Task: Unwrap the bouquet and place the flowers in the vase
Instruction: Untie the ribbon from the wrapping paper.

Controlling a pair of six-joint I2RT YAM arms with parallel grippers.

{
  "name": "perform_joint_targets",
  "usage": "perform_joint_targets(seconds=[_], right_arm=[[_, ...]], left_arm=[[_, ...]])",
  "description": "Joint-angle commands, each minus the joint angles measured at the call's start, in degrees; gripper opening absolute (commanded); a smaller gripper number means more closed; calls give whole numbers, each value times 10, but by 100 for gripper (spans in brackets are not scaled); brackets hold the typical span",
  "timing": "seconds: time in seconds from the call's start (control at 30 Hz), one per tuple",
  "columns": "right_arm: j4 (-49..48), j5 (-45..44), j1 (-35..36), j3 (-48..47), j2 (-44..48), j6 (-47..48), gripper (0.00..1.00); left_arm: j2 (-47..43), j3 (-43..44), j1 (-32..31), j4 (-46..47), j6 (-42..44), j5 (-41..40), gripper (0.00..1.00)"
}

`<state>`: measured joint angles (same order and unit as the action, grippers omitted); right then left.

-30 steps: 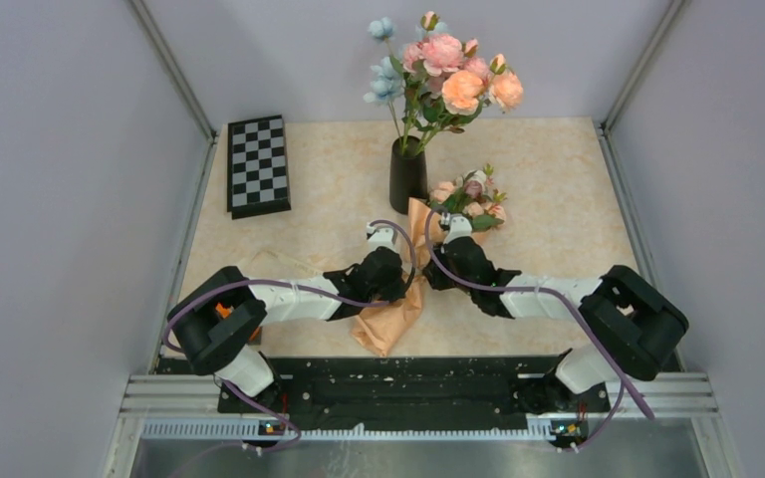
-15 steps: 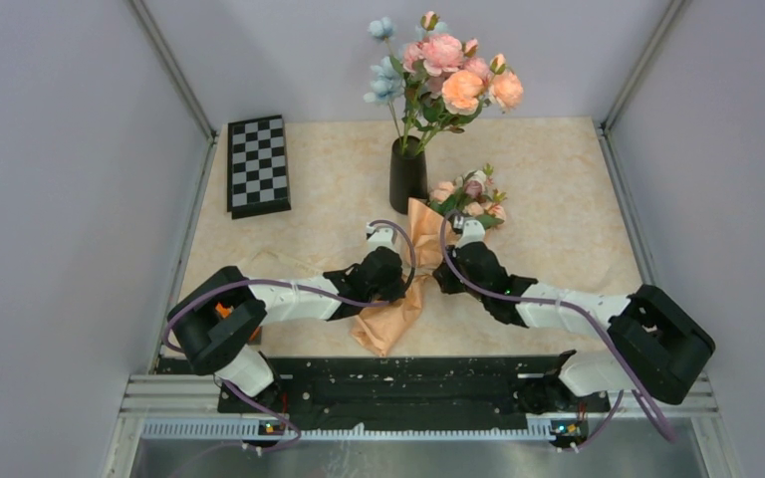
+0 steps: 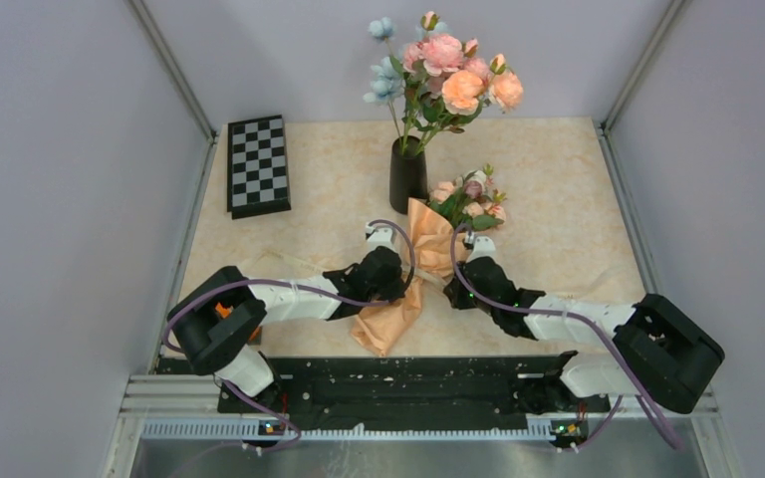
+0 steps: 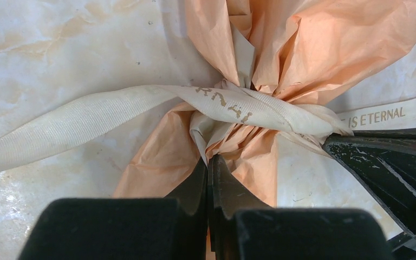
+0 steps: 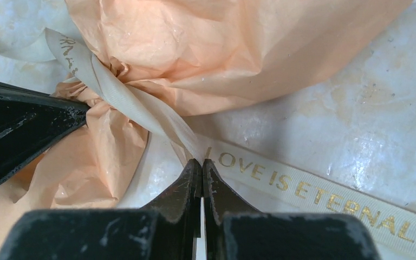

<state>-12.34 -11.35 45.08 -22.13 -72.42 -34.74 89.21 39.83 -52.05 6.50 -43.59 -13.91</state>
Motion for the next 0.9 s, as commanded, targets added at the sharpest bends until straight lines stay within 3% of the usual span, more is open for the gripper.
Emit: perform_joint_targets(seconds=[0.0,0.13,0.4,0.47,0.87], right_arm=[[-6,-2,-6,5,21,-10,0],[-12,2,-5,4,26,-9,0],[-24,12,-5,5,29,-5,0],[-27,15,-6,4,29,-6,0],[-36,22,-5,6,32,-8,0]], left_arm=[[2,-21,11,-82,11,-22,0],[-12,-15,11,-89,27,-20,3],[-90,26,11,-149,71,-38,45],[-113,33,11,-154,81,-36,50],[-172,62,10,-110,53,73,60]])
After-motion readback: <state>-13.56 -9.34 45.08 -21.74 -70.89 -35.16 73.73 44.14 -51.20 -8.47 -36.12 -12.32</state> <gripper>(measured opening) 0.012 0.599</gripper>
